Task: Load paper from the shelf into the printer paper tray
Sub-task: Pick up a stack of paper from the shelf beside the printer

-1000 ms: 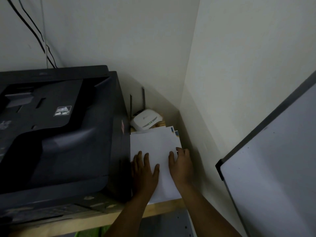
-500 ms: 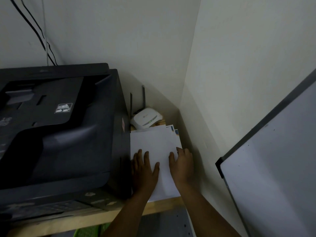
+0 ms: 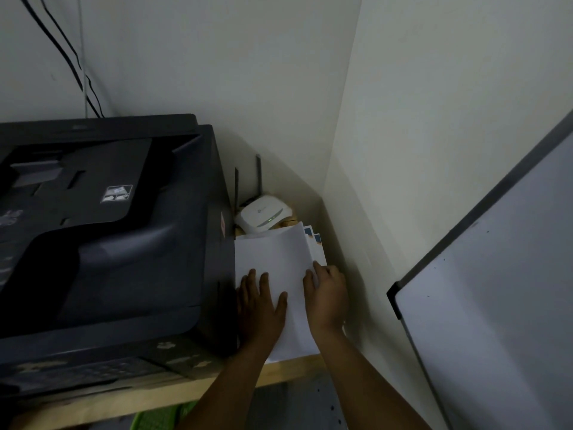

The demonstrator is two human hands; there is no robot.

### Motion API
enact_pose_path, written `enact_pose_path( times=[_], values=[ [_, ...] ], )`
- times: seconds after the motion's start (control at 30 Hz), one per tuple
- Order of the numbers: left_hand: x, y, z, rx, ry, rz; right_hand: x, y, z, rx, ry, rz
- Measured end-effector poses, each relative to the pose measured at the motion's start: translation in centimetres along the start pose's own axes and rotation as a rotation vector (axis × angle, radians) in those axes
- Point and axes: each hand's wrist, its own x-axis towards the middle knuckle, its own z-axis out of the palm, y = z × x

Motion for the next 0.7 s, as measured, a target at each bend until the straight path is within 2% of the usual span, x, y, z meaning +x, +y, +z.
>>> enact_pose_path(
  times=[0.2, 0.43, 0.53, 0.7],
  values=[
    [0.1, 0.2, -0.6, -0.001, -0.050, -0.014, -0.4, -1.2, -0.7, 0.237, -0.089, 0.079],
    [0.2, 0.8, -2.1, -0.033, -0.141, -0.044, 0.8, -2.4, -1.6, 0.512, -0.189, 0.351],
    [0.1, 1.2, -2.8, -0.083, -0.171, -0.083, 1.2, -2.7, -2.2, 0.553, -0.256, 0.350],
    [-0.4, 2.4, -4.4, -0.185, -0.185, -0.173, 1.4, -3.7, -3.1, 0.485, -0.318, 0.309]
  ],
)
